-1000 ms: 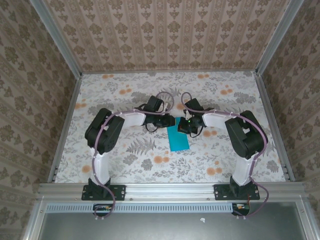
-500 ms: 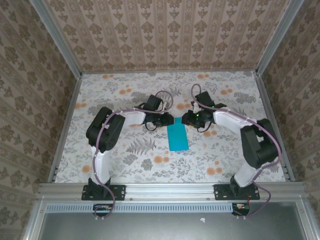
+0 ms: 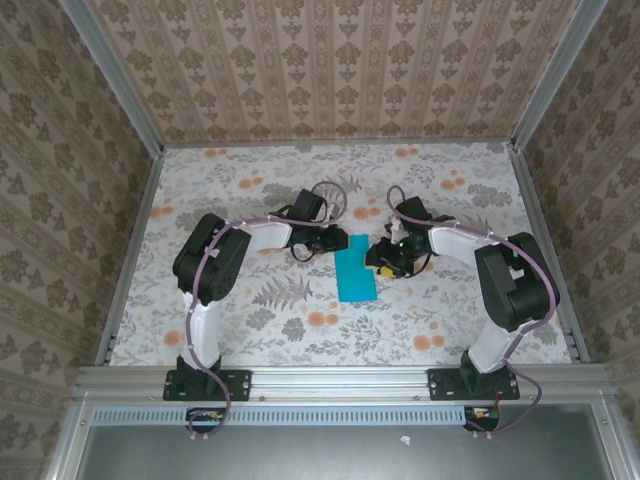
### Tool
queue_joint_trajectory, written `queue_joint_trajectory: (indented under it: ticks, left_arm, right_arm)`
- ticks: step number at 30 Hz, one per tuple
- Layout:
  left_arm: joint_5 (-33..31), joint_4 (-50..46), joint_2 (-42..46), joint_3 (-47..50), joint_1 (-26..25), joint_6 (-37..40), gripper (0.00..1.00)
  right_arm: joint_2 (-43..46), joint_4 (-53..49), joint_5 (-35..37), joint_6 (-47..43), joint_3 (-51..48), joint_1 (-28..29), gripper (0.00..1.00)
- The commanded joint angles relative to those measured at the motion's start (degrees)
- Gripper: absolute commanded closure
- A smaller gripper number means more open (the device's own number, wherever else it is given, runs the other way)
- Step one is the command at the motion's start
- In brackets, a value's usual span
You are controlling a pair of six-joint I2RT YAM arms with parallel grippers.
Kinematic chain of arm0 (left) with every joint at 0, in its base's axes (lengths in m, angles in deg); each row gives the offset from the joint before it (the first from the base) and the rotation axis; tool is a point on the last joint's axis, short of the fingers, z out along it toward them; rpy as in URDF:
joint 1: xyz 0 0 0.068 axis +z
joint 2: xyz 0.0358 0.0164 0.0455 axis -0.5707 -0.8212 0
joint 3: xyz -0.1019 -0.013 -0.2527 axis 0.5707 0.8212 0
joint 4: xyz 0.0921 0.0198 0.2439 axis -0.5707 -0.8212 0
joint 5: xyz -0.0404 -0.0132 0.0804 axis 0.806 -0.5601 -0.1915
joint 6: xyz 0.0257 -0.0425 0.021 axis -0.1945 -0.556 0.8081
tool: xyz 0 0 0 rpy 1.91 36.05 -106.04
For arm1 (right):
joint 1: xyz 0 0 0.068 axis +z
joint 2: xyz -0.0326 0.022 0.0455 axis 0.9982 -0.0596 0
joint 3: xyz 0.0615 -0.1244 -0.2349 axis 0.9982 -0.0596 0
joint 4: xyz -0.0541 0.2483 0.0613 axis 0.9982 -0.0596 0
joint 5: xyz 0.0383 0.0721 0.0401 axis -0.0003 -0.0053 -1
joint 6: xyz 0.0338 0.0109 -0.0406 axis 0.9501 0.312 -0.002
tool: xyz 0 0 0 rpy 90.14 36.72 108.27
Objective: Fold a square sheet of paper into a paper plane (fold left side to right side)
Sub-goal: Fold the triangle a second time at the center of the table.
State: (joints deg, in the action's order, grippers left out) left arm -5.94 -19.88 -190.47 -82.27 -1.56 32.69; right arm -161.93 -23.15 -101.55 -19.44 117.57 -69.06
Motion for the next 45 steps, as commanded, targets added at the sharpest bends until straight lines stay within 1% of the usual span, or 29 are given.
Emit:
queue_joint_trajectory:
  ticks: [1,8,14,15,19,22,23,25,27,30,32,36,38,41,45]
  left_arm:
    - [-0.5,-2.9,-1.8,-0.5,-0.5,1.7,0.76]
    - [-0.1,-2.9,-1.6,-0.8,-0.5,2.0,0.76]
    - [-0.1,-3.2,-1.0,-1.0,-0.6,2.4,0.75]
    - [0.0,-3.2,-0.9,-0.9,-0.5,2.5,0.75]
    - [0.1,-2.6,1.8,-0.4,-0.4,4.4,0.73]
    - [-2.3,-4.0,8.2,1.3,-0.1,8.1,0.63]
    - [-3.3,-4.5,10.5,2.3,-0.1,9.2,0.61]
    - [-6.0,-5.8,16.5,5.2,-0.2,11.9,0.52]
    - [-8.7,-7.2,22.3,8.0,-1.1,14.4,0.45]
    - [-14.1,-10.1,30.0,12.0,-4.8,18.4,0.37]
    - [-17.3,-11.3,33.8,14.7,-8.8,20.0,0.33]
    - [-22.5,-11.8,37.4,17.7,-17.2,20.4,0.28]
    - [-25.5,-12.2,37.1,17.8,-21.9,20.8,0.27]
    - [-28.9,-12.6,34.5,16.6,-26.9,20.8,0.25]
    - [-31.9,-13.8,28.9,13.6,-30.0,20.8,0.23]
  right_arm:
    - [-1.2,0.9,-3.8,1.9,-1.0,0.3,0.56]
    - [-3.2,2.7,-5.7,3.0,-0.6,0.9,0.59]
    - [-4.7,3.0,-5.5,2.9,0.3,1.2,0.6]
    - [-4.6,3.8,-5.5,3.3,0.2,1.1,0.62]
    - [-4.0,9.1,-7.0,6.7,-0.5,1.1,0.75]
    - [-3.6,8.4,-6.2,6.9,0.5,1.1,0.92]
    - [-3.5,8.0,-6.1,6.8,0.7,1.1,0.96]
    - [-3.1,7.6,-6.2,7.0,1.0,1.1,1.0]
    - [-2.6,7.7,-6.2,7.9,0.9,1.1,1.0]
    - [-1.8,8.5,-6.2,9.9,0.9,1.1,1.0]
    - [-1.4,8.4,-6.4,10.8,0.9,1.2,1.0]
    - [-1.0,7.3,-5.9,11.2,1.2,1.2,1.0]
    - [-1.1,7.1,-5.7,11.7,1.2,1.2,1.0]
    - [-1.5,6.8,-5.5,12.0,1.4,1.4,1.0]
    - [-1.7,6.4,-5.0,12.0,1.6,1.6,1.0]
